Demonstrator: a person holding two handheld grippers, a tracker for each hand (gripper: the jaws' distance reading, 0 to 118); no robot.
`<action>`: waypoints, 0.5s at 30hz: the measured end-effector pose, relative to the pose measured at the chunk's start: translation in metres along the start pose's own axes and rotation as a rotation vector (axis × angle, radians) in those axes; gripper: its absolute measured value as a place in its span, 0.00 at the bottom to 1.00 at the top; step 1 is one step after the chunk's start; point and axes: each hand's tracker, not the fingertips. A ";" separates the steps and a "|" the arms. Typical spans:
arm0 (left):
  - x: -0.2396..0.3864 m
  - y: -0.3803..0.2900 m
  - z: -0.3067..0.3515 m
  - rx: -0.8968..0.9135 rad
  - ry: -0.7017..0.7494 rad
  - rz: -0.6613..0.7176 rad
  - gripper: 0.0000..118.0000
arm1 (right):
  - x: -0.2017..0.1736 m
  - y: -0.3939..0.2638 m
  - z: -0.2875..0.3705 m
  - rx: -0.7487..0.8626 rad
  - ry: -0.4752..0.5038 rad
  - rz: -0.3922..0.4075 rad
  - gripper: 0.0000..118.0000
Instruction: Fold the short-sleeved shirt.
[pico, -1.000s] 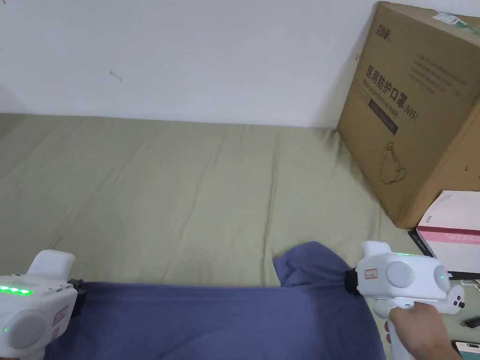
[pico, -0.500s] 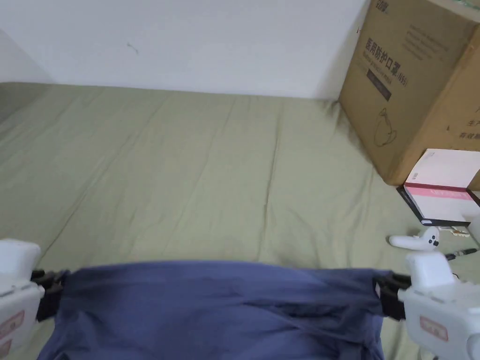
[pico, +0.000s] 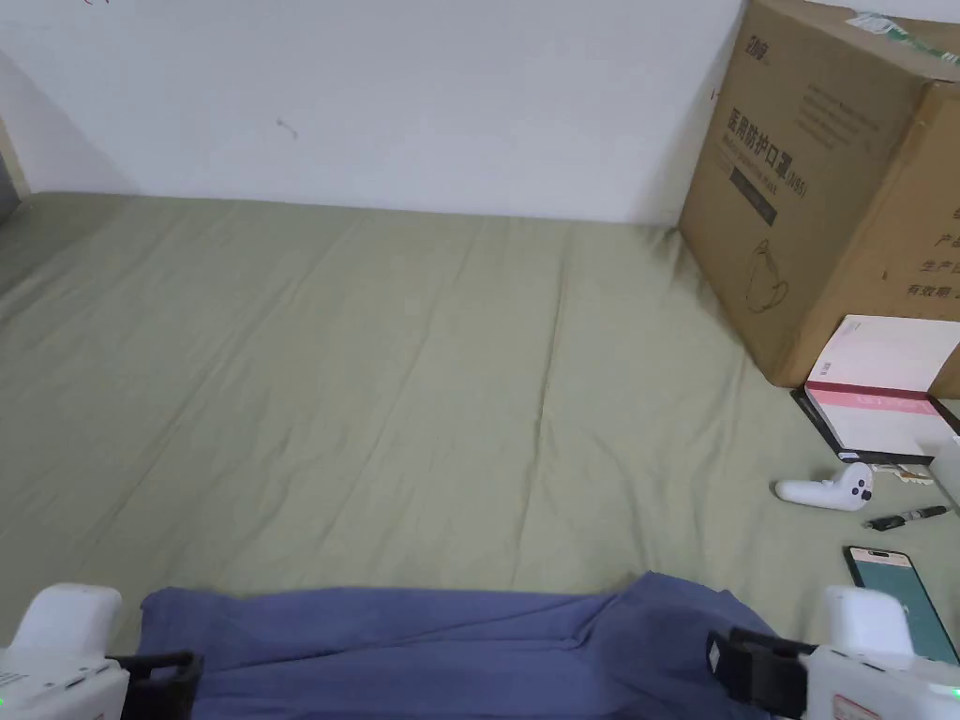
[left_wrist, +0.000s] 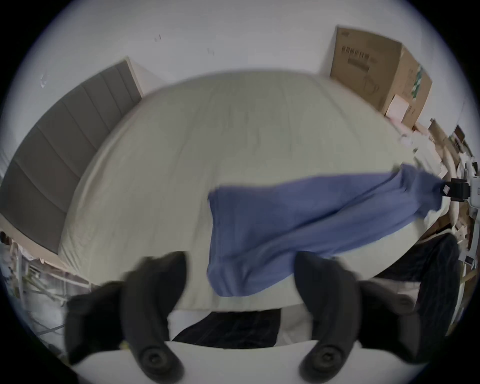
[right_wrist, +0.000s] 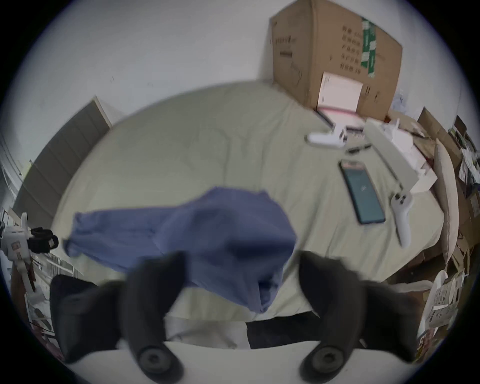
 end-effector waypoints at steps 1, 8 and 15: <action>0.003 0.006 0.012 0.083 -0.027 0.026 0.84 | -0.007 0.007 0.016 0.098 0.029 0.002 0.89; 0.031 0.032 0.047 0.546 -0.001 0.015 0.78 | -0.067 0.017 0.064 0.577 0.057 0.123 0.80; 0.026 0.032 0.042 0.445 -0.014 0.076 0.04 | -0.077 0.014 0.051 0.509 0.090 0.096 0.08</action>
